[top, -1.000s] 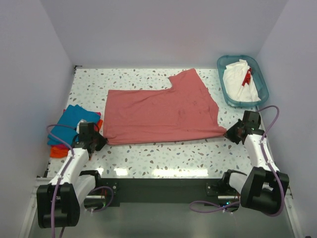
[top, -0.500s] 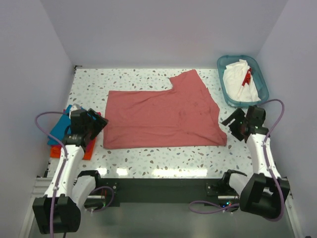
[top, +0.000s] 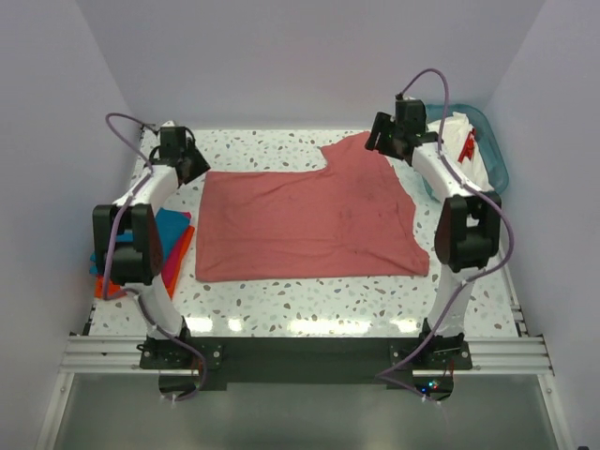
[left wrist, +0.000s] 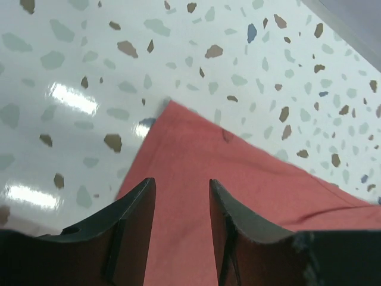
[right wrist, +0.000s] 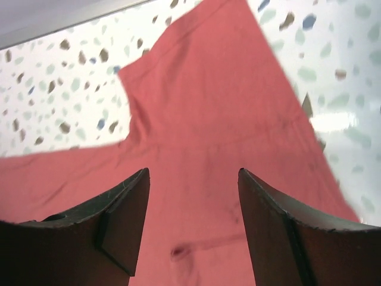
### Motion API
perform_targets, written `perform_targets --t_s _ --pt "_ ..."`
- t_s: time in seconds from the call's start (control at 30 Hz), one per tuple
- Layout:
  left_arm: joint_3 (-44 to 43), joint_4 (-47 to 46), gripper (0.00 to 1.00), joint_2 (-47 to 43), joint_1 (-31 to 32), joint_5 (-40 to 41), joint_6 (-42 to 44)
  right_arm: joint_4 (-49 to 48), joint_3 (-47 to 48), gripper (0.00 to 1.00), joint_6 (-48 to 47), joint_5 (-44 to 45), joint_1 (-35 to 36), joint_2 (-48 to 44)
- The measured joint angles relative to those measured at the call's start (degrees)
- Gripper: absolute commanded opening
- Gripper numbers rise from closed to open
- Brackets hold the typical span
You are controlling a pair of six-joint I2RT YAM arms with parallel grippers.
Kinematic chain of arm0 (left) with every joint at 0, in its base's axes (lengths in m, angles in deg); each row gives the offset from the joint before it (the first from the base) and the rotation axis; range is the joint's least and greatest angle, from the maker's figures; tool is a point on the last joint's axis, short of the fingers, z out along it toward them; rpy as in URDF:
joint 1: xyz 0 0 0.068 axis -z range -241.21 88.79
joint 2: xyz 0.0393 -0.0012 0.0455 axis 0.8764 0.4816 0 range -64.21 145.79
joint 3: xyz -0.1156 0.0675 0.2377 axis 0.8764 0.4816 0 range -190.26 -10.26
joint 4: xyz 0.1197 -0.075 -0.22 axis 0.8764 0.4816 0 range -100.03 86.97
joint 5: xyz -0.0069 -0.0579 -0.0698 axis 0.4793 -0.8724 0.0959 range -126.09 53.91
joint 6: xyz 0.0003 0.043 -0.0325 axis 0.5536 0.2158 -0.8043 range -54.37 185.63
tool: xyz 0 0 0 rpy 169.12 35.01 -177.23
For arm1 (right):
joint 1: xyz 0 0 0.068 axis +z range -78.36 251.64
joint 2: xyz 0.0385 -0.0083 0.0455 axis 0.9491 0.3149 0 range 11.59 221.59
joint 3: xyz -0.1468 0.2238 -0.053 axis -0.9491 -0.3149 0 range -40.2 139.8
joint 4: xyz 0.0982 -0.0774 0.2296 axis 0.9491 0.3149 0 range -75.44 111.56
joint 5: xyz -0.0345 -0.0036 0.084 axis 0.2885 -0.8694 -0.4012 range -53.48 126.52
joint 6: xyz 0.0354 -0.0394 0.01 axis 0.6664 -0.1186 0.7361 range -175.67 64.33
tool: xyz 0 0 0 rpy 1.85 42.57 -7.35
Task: Fold and stack the t-shirts
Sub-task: Fold the tshirt
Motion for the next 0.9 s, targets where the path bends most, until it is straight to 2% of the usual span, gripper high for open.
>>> perform_targets --t_s 0.23,0.43,0.9 --pt "-15.04 0.26 0.45 16.92 0.28 1.38 6.67 0.09 21.03 0.63 -7.50 3.76 -0.42 20.17" --pt "-21.31 0.76 0.45 24.00 1.36 2.10 10.03 1.36 38.95 0.63 -11.34 6.32 -0.39 34.84" --pt "-22.99 2.93 0.45 27.15 3.21 5.44 13.07 -1.27 44.06 0.56 -13.38 7.98 -0.39 43.36"
